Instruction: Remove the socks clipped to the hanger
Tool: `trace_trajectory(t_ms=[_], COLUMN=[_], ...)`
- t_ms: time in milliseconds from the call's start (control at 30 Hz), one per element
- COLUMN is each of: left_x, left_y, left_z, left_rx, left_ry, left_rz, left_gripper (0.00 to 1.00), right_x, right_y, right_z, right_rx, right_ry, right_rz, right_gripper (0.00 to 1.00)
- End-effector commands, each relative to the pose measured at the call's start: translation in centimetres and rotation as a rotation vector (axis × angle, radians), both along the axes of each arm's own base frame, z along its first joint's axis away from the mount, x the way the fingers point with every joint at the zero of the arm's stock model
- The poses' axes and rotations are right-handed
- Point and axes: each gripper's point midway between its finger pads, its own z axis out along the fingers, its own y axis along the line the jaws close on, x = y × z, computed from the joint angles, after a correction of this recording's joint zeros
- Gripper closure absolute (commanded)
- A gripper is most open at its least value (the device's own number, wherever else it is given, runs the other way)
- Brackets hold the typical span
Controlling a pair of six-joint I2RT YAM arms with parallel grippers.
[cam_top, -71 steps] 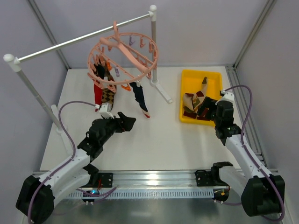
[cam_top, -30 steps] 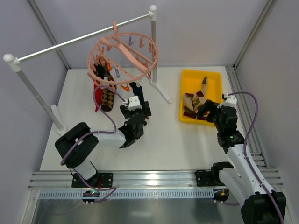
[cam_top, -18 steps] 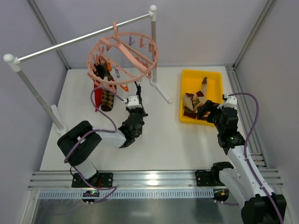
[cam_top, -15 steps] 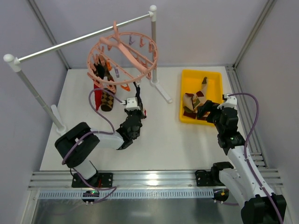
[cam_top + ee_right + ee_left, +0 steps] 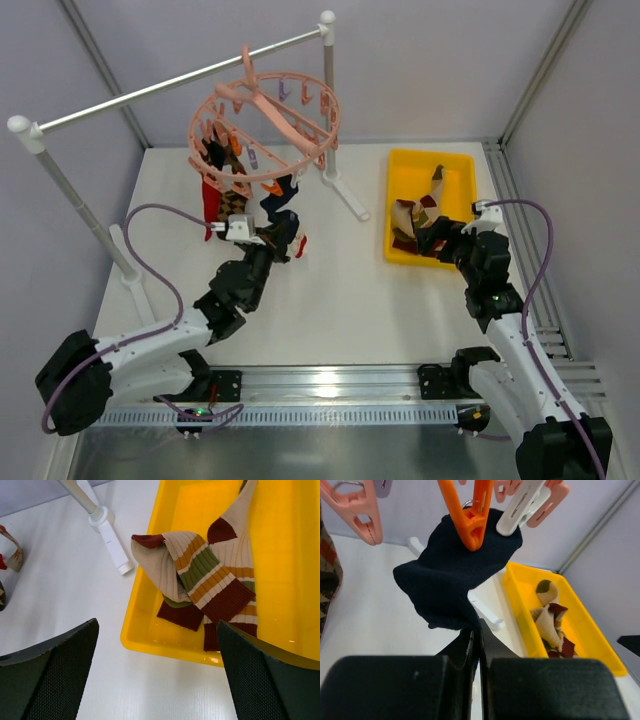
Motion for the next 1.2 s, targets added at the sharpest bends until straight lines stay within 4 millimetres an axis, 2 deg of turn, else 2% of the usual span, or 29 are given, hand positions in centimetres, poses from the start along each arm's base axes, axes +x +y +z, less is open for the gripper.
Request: trace_trajectory(t_ms=[0,100,133,167,200,233,267,300,333,367,433,467,533,567,600,667,833,933,967,1000,1167], left_x=[-1.7,-3.0,-3.4,-3.9,-4.3,-4.6,-5.0,-5.2,-5.5,-5.5,-5.9,-5.9,-6.0,-6.0,-6.0,-6.0,-6.4,-6.7,-6.8,-6.8,-6.9], left_y=[-0.5,-0.2,0.0,0.2,0.0,0.0,0.2,0.1,-0.2,-0.5,-1.3,-1.7,-1.8,-1.7,-1.7,-1.7,-1.3,-1.1,-1.1,-1.1,-1.1], left_z=[0.1,1.2,0.9,1.6,1.7,2.0,1.8,1.7,1.3,0.5,-0.9,-1.4,-2.0,-2.1,-1.8,-1.7,-2.0,-1.7,-1.6,-1.6,-1.7], left_rx=[0.037,0.058,0.078,0.069,0.078,0.086,0.102,0.113,0.133,0.172,0.2,0.193,0.18,0.175,0.172,0.181,0.184,0.171,0.17,0.17,0.168], left_ry=[0.055,0.079,0.109,0.101,0.106,0.104,0.114,0.114,0.118,0.123,0.143,0.148,0.152,0.149,0.143,0.14,0.14,0.126,0.125,0.125,0.13], left_rz=[-0.097,-0.144,-0.157,-0.173,-0.197,-0.212,-0.221,-0.234,-0.264,-0.28,-0.329,-0.34,-0.345,-0.344,-0.344,-0.346,-0.349,-0.357,-0.358,-0.358,-0.362], left_gripper=[1.0,1.0,1.0,1.0,1.0,1.0,1.0,1.0,1.0,1.0,1.0,1.0,1.0,1.0,1.0,1.0,1.0,1.0,1.0,1.0,1.0], right_x=[0.1,0.1,-0.1,-0.1,0.2,-0.4,-0.5,-0.1,-0.1,-0.6,-0.9,-1.9,-1.9,-2.3,-2.7,-2.1,-1.4,-1.0,-0.9,-0.6,-0.6], right_y=[2.0,3.5,4.9,5.8,6.2,8.6,9.7,10.4,11.4,13.1,14.9,16.9,18.3,19.4,20.7,22.8,26.5,28.6,29.0,29.6,31.1], right_z=[3.2,4.7,5.1,6.1,6.2,6.5,7.9,7.8,8.7,10.0,11.4,13.6,15.1,17.2,17.9,19.2,20.1,19.6,19.9,19.2,18.6], right_rx=[0.033,0.048,0.048,0.044,0.027,0.028,0.042,0.044,0.065,0.094,0.136,0.169,0.175,0.196,0.202,0.209,0.217,0.21,0.213,0.201,0.206], right_ry=[-0.127,-0.159,-0.164,-0.18,-0.176,-0.178,-0.198,-0.187,-0.206,-0.227,-0.254,-0.299,-0.324,-0.356,-0.362,-0.364,-0.355,-0.328,-0.33,-0.315,-0.299], right_rz=[0.099,0.141,0.178,0.199,0.182,0.248,0.273,0.268,0.28,0.318,0.335,0.385,0.382,0.407,0.438,0.469,0.516,0.541,0.544,0.546,0.559], right_gripper=[0.0,0.0,0.0,0.0,0.0,0.01,0.0,0.0,0.0,0.0,0.0,0.0,0.0,0.0,0.0,0.0,0.0,0.0,0.0,0.0,0.0])
